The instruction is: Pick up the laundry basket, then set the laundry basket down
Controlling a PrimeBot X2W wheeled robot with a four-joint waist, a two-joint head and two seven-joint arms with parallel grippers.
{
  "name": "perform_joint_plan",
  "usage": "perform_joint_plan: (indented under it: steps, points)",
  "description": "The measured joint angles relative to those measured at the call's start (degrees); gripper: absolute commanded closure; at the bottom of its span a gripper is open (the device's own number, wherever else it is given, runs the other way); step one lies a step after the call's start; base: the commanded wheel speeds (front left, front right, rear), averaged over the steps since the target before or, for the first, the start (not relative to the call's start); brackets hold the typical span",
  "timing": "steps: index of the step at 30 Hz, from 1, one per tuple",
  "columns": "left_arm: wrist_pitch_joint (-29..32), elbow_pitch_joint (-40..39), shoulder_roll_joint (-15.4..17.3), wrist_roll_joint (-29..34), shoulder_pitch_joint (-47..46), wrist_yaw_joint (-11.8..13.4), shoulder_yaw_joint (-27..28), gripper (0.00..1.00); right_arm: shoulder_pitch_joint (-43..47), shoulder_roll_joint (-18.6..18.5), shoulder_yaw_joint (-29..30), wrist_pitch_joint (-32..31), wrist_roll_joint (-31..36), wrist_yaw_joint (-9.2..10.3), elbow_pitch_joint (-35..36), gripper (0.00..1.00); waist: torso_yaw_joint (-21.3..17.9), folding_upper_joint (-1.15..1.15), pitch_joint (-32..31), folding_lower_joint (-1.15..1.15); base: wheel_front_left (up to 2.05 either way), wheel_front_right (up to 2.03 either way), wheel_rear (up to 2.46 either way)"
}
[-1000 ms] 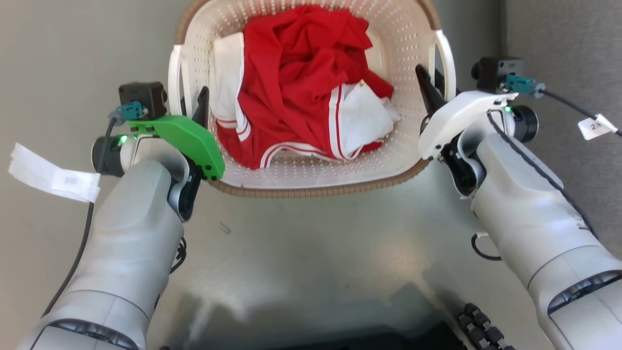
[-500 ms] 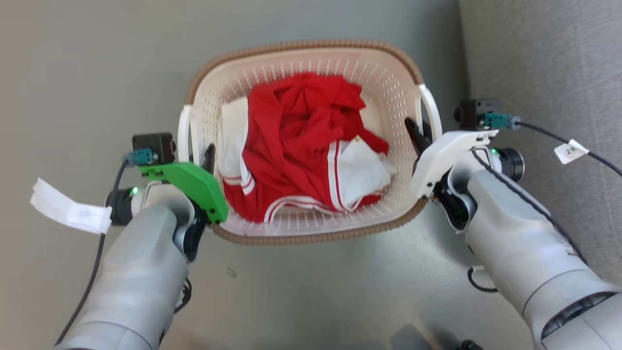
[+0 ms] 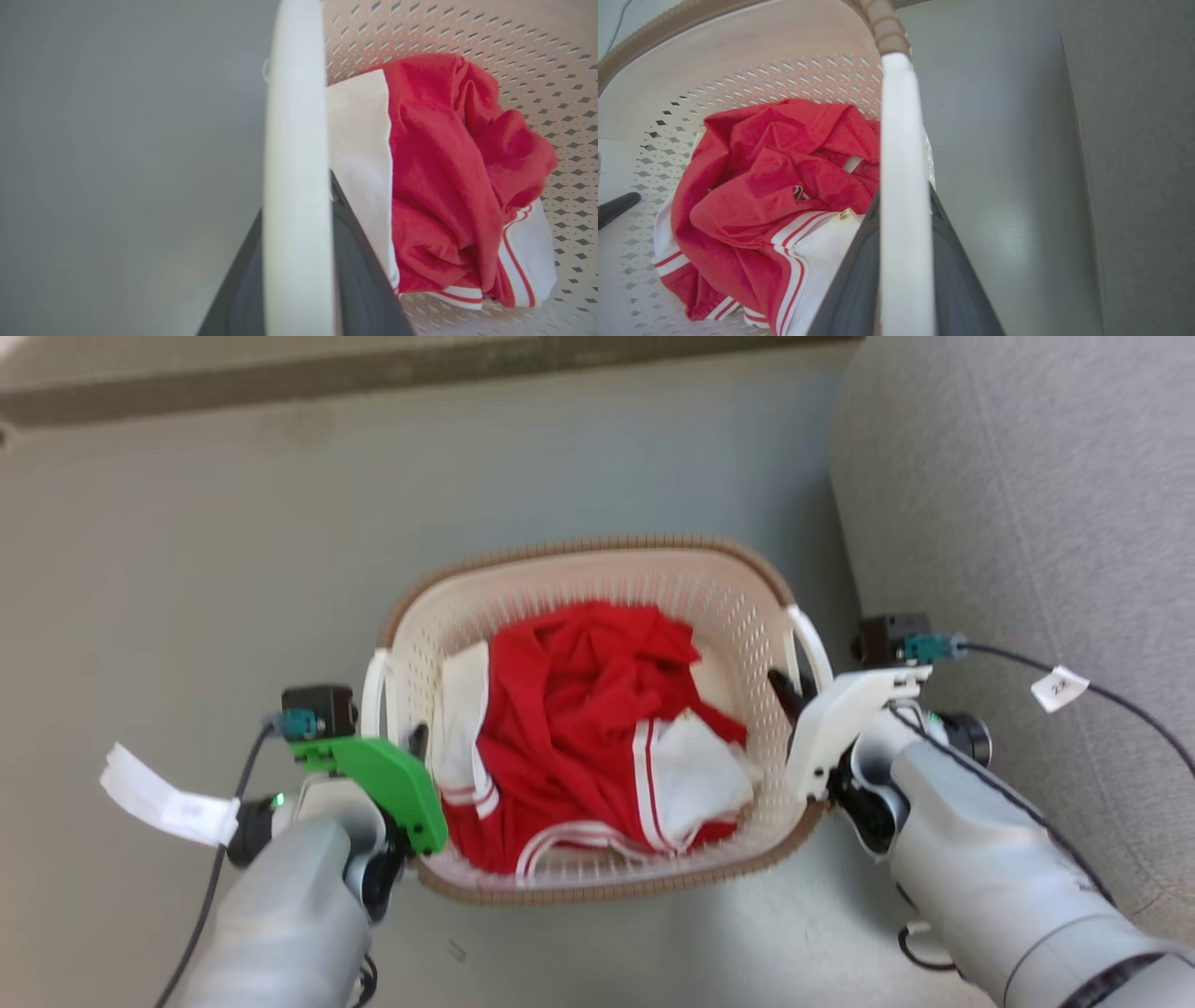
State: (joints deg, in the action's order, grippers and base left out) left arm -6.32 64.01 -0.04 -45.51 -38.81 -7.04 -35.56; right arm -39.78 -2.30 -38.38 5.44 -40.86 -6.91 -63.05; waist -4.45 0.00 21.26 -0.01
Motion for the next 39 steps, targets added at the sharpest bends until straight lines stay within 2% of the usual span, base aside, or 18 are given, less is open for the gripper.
perform_joint_plan:
  steps: [24, 31, 39]
  points:
    - [5.3, 0.6, 0.2, -5.9, 12.2, 0.0, -4.5, 1.00, 11.5, -0.1, -6.4, -7.0, -6.2, 0.46, 0.2, 1.00, 1.3, 0.00, -19.1, 0.00, 0.00, 0.00, 0.00]
    - [5.9, 0.6, 0.3, -6.8, 13.1, 0.1, -5.3, 1.00, 12.1, -0.3, -7.5, -8.1, -7.5, 0.54, 0.4, 1.00, 1.6, 0.00, -21.8, 0.00, 0.00, 0.00, 0.00]
    - [6.4, 0.5, 0.5, -7.3, 13.2, 0.1, -5.8, 1.00, 12.1, -0.5, -8.5, -9.1, -8.7, 0.97, 0.9, 1.00, 1.7, 0.00, -22.0, 0.00, 0.00, 0.00, 0.00]
